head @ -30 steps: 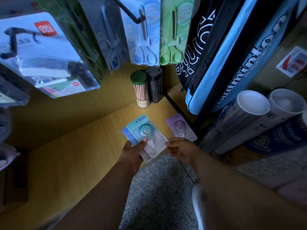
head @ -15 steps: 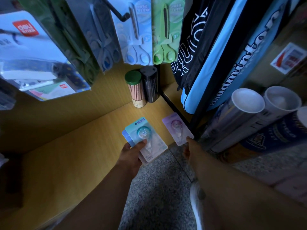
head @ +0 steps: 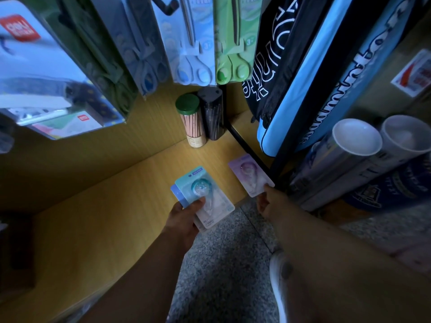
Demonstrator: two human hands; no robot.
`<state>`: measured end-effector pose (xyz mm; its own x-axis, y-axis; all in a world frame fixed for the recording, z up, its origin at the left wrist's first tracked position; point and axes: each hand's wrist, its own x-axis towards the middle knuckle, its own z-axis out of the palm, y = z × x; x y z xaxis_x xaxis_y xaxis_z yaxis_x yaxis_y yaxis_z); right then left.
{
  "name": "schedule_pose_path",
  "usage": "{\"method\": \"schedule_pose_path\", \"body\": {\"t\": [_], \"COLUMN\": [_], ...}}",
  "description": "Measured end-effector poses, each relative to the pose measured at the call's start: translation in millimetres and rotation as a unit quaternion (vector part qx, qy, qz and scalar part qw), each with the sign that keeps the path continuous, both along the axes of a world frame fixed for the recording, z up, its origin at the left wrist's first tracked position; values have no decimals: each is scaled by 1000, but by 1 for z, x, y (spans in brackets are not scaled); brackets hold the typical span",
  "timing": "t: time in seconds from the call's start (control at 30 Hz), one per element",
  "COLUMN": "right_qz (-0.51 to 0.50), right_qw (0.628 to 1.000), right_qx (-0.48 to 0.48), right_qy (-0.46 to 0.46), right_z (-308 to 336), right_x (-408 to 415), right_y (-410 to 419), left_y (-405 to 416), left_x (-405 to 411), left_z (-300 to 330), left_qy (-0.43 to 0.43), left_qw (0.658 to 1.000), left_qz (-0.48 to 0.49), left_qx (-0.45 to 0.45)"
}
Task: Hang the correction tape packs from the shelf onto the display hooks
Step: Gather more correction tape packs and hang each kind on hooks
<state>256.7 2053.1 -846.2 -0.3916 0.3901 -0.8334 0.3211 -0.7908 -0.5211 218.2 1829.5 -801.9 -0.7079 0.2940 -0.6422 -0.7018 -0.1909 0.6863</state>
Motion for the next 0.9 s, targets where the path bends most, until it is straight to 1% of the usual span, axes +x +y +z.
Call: {"method": "schedule_pose_path", "body": {"t": [0.13, 0.2, 0.33, 0.53, 0.63, 0.8, 0.9], "right_qz": [61, 70, 61, 141, 155, 188, 204], "right_qw": [995, 995, 997, 985, 982, 973, 969], "right_qx": [79, 74, 35, 20, 15, 23, 47], "right_qy": [-10, 2, 43, 99, 111, 129, 131], "right_z": [10, 14, 27, 59, 74, 100, 116], "right_x": [-1, -1, -3, -1, 1, 12, 23], "right_y": [-5, -7, -18, -46, -57, -70, -75], "left_y": [-1, -3, -7, -17, -21, -26, -30], "left_x": [1, 2, 3, 9, 13, 22, 31], "left_z": [0, -1, 4, 27, 42, 73, 92], "left_qy": [-3, -6, -11, -7, 7, 44, 59], "left_qw": [1000, 1000, 998, 994, 992, 992, 992], "left_qz": [7, 16, 59, 103, 115, 115, 111], "left_qx": [0, -7, -19, -40, -45, -19, -1]}}
